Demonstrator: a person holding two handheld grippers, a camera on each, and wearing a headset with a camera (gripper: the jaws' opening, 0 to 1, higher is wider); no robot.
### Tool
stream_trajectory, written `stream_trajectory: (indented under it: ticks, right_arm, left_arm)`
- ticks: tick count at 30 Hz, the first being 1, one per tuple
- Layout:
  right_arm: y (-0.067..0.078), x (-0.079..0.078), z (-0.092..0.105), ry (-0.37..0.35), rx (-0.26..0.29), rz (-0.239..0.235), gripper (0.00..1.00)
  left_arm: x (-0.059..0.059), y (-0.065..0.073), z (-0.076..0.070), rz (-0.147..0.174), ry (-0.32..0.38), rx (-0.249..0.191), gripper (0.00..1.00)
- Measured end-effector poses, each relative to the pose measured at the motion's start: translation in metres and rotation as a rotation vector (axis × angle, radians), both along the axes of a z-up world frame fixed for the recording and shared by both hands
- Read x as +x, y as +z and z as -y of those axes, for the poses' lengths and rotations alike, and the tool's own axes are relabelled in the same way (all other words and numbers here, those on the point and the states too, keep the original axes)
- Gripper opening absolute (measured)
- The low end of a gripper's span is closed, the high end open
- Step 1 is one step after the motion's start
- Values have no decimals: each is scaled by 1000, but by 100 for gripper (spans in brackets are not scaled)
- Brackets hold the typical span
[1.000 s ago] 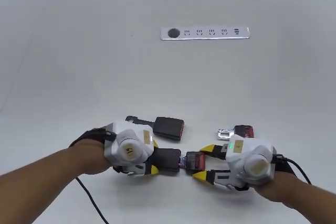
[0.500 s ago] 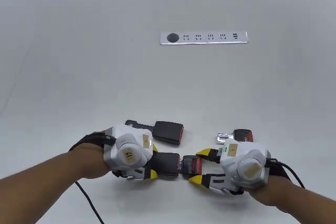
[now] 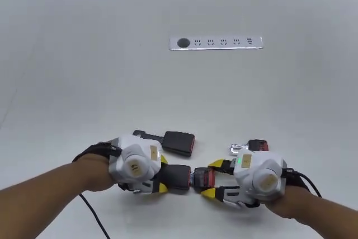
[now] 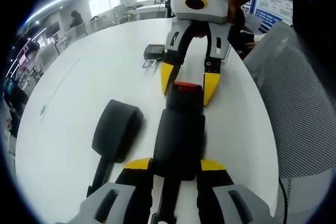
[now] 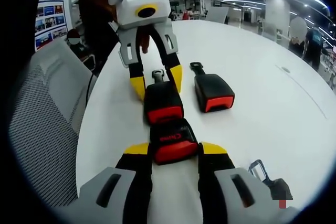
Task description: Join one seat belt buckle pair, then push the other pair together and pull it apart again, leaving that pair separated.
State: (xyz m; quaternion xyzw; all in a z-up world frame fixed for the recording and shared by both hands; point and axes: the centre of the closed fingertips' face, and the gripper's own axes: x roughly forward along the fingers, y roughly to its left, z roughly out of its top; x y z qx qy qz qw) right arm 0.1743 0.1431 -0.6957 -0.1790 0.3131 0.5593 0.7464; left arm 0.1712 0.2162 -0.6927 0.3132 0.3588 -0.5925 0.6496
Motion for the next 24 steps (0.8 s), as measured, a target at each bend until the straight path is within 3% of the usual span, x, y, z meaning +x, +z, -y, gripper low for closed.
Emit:
stream_trajectory:
  ticks: [14, 24]
  right_arm:
    - [2, -2, 0, 80, -20, 36, 31]
    - [12, -6, -2, 89, -18, 43, 31]
  left_arm:
    - [2, 0, -5, 9, -75, -95, 32]
    - [3, 2, -4, 4, -105, -123, 31]
